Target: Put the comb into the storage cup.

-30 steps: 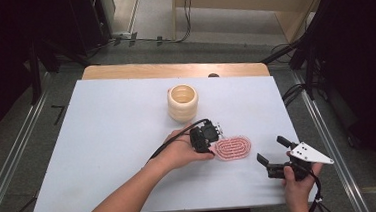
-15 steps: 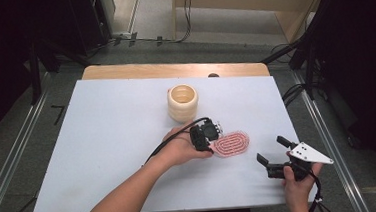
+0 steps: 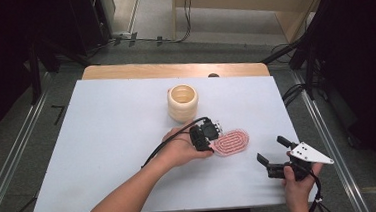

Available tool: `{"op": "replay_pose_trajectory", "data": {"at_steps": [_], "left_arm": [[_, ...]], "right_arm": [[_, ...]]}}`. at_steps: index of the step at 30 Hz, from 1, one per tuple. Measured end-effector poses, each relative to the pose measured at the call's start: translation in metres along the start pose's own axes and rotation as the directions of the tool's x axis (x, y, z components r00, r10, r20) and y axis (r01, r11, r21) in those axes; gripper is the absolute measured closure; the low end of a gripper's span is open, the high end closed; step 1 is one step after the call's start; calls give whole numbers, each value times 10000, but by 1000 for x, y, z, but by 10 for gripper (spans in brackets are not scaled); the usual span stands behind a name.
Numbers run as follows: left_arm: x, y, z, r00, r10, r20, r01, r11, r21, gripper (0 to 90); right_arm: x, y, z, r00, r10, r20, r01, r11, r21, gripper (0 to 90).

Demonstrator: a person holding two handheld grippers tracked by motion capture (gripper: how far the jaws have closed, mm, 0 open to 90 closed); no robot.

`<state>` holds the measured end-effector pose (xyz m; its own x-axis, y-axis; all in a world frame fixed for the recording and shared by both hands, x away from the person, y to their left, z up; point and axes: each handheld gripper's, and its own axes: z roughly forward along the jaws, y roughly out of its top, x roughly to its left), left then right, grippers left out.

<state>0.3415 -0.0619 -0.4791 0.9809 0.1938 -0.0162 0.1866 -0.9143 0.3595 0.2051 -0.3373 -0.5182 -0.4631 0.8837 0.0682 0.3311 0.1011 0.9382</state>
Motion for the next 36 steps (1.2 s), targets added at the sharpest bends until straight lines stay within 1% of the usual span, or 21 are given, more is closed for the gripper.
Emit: {"op": "replay_pose_trajectory", "data": {"at_steps": [3,6,7,9,11,12,13,15,17,19,20,21,22,25,28,29,31,33,36], "left_arm": [[1,0,-3,9999,-87,62,88,9998,-180,706],[1,-1,-6,9999,-126,17,126,9989,-455,706],[1,-1,-6,9999,-126,17,126,9989,-455,706],[1,-1,-10,9997,-241,11,241,9972,-708,706],[1,-2,-11,9998,-190,29,191,9967,-790,706],[1,-2,-14,9998,-172,-66,165,9950,-984,706],[1,-3,-15,9997,-220,-70,211,9942,-1057,706],[1,-3,-17,9997,-117,-219,89,9922,-1244,706],[0,-5,-19,9996,-102,-266,62,9889,-1483,706],[0,-5,-20,9994,-81,-344,26,9877,-1561,706],[0,-7,-22,9989,-134,-457,49,9834,-1812,706],[0,-8,-23,9986,-147,-512,46,9813,-1924,706],[0,-9,-24,9982,-187,-566,63,9772,-2124,706],[1,-11,-28,9979,-279,-587,123,9679,-2512,706],[2,-14,-32,9971,-344,-678,132,9564,-2919,706],[3,-14,-33,9971,-328,-683,107,9535,-3011,706],[5,-15,-36,9976,-452,-533,257,9465,-3217,706],[5,-16,-39,9962,-512,-700,248,9416,-3358,706],[5,-19,-43,9944,-643,-844,283,9272,-3735,706]], "right_arm": [[0,0,0,10000,3,6,-3,10000,-10,0],[0,0,0,10000,20,6,-20,10000,-12,0],[0,0,0,10000,20,6,-20,10000,-12,0],[0,0,0,10000,10,6,-10,10000,-17,0],[0,0,0,10000,11,5,-11,10000,-19,0],[0,0,0,10000,13,2,-13,10000,-19,0],[0,0,0,10000,14,4,-14,10000,-21,0],[0,0,0,10000,21,4,-21,10000,-20,0],[0,0,0,10000,14,12,-14,10000,-14,0],[0,0,0,10000,15,17,-15,10000,-10,0],[0,0,0,10000,16,20,-16,10000,-9,0],[0,0,0,10000,17,20,-17,10000,-6,0],[0,0,0,10000,16,20,-16,10000,-10,0],[0,0,0,10000,23,29,-23,10000,-4,0],[0,0,0,10000,21,31,-21,10000,0,0],[0,0,0,10000,22,38,-22,10000,7,0],[0,0,0,10000,6,78,-6,10000,23,0],[0,0,0,10000,22,68,-22,10000,8,0],[0,0,0,10000,18,69,-18,10000,9,0]]}}
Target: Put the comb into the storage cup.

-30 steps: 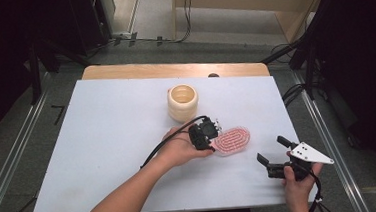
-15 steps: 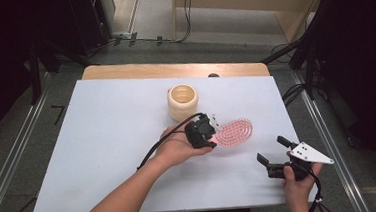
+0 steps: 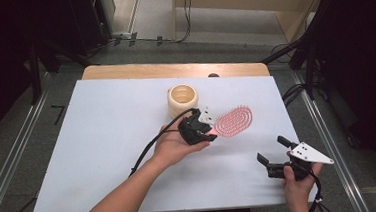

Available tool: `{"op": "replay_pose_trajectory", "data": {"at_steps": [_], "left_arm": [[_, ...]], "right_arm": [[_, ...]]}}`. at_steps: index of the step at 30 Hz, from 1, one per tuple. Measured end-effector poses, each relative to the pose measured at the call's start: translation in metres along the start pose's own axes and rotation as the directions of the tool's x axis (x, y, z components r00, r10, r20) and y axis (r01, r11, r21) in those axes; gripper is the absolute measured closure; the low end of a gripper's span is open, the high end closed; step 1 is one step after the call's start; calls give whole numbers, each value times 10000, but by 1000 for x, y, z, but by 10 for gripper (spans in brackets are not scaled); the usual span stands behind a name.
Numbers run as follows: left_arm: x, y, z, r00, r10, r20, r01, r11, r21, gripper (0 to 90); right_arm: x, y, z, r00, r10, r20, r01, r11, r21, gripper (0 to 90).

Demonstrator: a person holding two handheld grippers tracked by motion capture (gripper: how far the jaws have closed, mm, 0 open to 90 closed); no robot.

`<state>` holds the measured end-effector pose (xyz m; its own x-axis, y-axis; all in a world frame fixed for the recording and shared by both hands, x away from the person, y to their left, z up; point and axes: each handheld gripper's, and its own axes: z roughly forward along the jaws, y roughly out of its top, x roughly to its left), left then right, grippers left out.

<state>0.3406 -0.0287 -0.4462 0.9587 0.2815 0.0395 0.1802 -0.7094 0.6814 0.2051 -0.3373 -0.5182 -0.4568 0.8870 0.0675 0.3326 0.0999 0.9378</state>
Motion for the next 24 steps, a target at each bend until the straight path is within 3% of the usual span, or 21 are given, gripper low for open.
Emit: {"op": "replay_pose_trajectory", "data": {"at_steps": [4,5,6,7,8,14,17,24], "left_arm": [[2,-3,-6,9995,-232,-234,214,9971,-733,706],[2,-3,-6,9995,-232,-234,214,9971,-733,706],[3,-5,-8,9986,-398,-360,355,9930,-1128,706],[3,-5,-8,9986,-398,-360,355,9930,-1128,706],[5,-7,-11,9981,-524,-336,468,9876,-1500,706],[7,-9,-17,9969,-622,-472,514,9777,-2038,706],[9,-9,-22,9964,-684,-505,537,9668,-2499,706],[13,-10,-28,9951,-762,-623,557,9578,-2819,706]], "right_arm": [[0,0,0,10000,-38,-32,38,10000,-10,0],[0,0,0,10000,-38,-32,38,10000,-10,0],[0,0,0,10000,-36,-26,36,10000,-21,0],[0,0,0,10000,-36,-26,36,10000,-21,0],[0,0,0,10000,-17,-10,17,10000,-25,0],[0,0,0,10000,-9,-20,8,10000,-43,0],[0,0,-1,10000,16,-20,-16,10000,-49,0],[-1,0,-1,10000,-32,-56,31,9999,-116,0]]}}
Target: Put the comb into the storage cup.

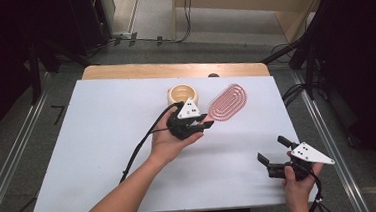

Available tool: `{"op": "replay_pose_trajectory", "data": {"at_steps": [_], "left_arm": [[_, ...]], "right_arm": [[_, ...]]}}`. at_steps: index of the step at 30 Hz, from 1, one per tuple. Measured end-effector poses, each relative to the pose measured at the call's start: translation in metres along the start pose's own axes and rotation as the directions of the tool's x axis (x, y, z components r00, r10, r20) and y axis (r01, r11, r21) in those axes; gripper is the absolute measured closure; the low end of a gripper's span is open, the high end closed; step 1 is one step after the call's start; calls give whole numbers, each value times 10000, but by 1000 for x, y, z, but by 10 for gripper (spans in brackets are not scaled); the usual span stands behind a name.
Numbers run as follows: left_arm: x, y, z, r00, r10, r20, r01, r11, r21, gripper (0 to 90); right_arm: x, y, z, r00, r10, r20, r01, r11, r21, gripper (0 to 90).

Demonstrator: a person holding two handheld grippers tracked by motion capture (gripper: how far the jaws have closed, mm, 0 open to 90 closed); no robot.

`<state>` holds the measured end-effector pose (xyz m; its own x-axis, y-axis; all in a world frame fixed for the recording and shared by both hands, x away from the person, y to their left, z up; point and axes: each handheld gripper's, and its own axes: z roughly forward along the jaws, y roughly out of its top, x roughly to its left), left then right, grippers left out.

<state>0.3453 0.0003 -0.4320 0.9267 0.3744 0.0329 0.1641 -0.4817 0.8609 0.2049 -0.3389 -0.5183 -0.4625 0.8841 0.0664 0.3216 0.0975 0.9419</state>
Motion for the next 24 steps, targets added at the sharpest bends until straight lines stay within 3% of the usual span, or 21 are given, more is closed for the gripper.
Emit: {"op": "replay_pose_trajectory", "data": {"at_steps": [6,11,24], "left_arm": [[7,1,-8,9993,-333,-177,322,9978,-574,706],[10,2,-13,9992,-312,-250,290,9958,-872,706],[23,3,-28,9956,-716,-598,577,9762,-2089,705]], "right_arm": [[0,0,0,10000,52,7,-52,10000,13,0],[0,0,0,10000,52,11,-52,10000,5,0],[0,0,0,10000,67,22,-67,10000,7,0]]}}
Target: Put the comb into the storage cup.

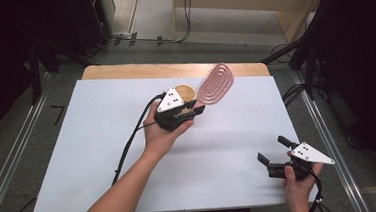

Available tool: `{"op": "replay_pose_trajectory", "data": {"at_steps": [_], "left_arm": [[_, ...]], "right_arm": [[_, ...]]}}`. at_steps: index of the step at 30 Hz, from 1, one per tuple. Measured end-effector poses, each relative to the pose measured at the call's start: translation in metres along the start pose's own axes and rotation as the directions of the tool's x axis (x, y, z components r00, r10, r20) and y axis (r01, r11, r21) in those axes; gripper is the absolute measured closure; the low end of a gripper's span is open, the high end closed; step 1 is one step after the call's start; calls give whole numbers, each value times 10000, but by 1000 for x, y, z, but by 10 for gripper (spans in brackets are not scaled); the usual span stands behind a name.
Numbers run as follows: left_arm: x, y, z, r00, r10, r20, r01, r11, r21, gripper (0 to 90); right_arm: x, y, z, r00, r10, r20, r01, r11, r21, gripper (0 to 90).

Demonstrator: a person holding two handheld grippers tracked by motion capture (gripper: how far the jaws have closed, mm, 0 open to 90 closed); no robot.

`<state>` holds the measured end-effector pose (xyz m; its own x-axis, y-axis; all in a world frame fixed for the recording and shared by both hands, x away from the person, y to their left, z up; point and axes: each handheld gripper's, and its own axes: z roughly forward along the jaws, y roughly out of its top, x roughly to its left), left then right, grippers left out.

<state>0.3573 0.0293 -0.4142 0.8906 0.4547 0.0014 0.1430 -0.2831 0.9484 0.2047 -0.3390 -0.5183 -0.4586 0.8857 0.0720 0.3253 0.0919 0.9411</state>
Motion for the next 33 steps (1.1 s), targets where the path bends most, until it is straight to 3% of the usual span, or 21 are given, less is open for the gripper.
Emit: {"op": "replay_pose_trajectory", "data": {"at_steps": [13,25,33], "left_arm": [[10,2,-7,9993,-372,-32,369,9971,-659,705],[19,2,-10,9974,-719,-52,703,9869,-1452,705],[28,1,-11,9926,-1209,-53,1175,9734,-1965,706]], "right_arm": [[0,0,-1,10000,32,-32,-33,9999,-143,0],[0,0,-1,10000,72,-21,-73,9999,-132,0],[0,0,-1,10000,60,-17,-61,9999,-138,0]]}}
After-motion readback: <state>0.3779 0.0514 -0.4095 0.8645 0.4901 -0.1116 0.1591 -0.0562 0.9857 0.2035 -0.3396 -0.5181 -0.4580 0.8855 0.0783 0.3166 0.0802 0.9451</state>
